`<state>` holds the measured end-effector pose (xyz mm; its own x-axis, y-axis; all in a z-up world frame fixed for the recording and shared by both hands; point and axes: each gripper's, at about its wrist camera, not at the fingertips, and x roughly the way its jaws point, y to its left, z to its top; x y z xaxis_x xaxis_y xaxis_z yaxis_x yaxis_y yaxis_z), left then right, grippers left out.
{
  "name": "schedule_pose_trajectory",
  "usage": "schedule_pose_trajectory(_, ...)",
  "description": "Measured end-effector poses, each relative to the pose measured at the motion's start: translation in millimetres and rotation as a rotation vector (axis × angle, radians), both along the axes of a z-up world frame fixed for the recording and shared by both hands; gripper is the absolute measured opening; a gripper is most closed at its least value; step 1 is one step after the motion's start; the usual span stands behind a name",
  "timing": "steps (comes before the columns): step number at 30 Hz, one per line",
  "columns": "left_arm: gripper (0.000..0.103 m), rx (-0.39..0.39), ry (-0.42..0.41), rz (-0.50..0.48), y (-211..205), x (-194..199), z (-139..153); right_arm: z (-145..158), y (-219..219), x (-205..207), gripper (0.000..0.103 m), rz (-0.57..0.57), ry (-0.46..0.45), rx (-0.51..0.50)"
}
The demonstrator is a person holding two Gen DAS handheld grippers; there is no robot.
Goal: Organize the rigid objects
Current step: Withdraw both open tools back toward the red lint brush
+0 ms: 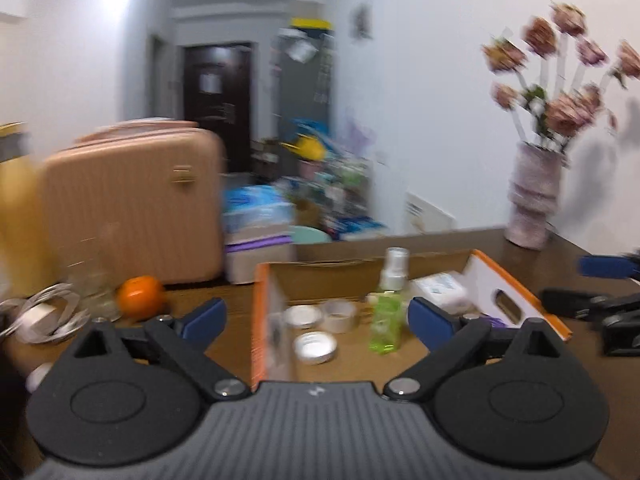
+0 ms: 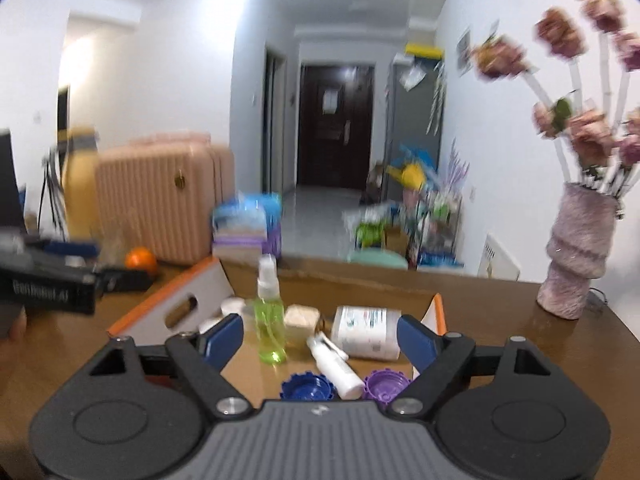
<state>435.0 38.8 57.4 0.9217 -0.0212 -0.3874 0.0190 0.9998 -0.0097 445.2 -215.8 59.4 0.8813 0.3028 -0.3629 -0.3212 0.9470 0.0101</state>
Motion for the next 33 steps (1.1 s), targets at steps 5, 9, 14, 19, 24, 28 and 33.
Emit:
schedule_pose_trajectory(5, 0.1, -0.006, -0.059, 0.114, 7, -58, 2, 2, -10, -48, 0.089, -0.052, -0.077, 0.113)
schedule_pose_trajectory(9, 0.103, 0.015, -0.199, 0.144, 4, -121, 8, -3, -14, -100, 0.101, -0.06, -0.258, 0.149)
schedule_pose_trajectory(14, 0.103, 0.031, -0.262, 0.09, -2, -192, 9, -6, -22, -158, 0.103, -0.07, -0.263, 0.178)
schedule_pose_trajectory(19, 0.103, 0.036, -0.243, 0.051, -1, -253, -7, -23, -22, -222, 0.103, -0.043, -0.204, 0.156)
schedule_pose_trajectory(24, 0.103, 0.018, -0.164, -0.009, 12, -294, -21, -50, -13, -272, 0.103, -0.054, -0.156, 0.126)
schedule_pose_trajectory(28, 0.103, 0.069, -0.159, -0.095, 12, -308, -30, -65, -3, -291, 0.097, -0.051, -0.146, 0.093)
schedule_pose_trajectory(33, 0.103, 0.045, -0.105, -0.078, 8, -297, -45, -77, 10, -292, 0.078, -0.004, -0.074, 0.015)
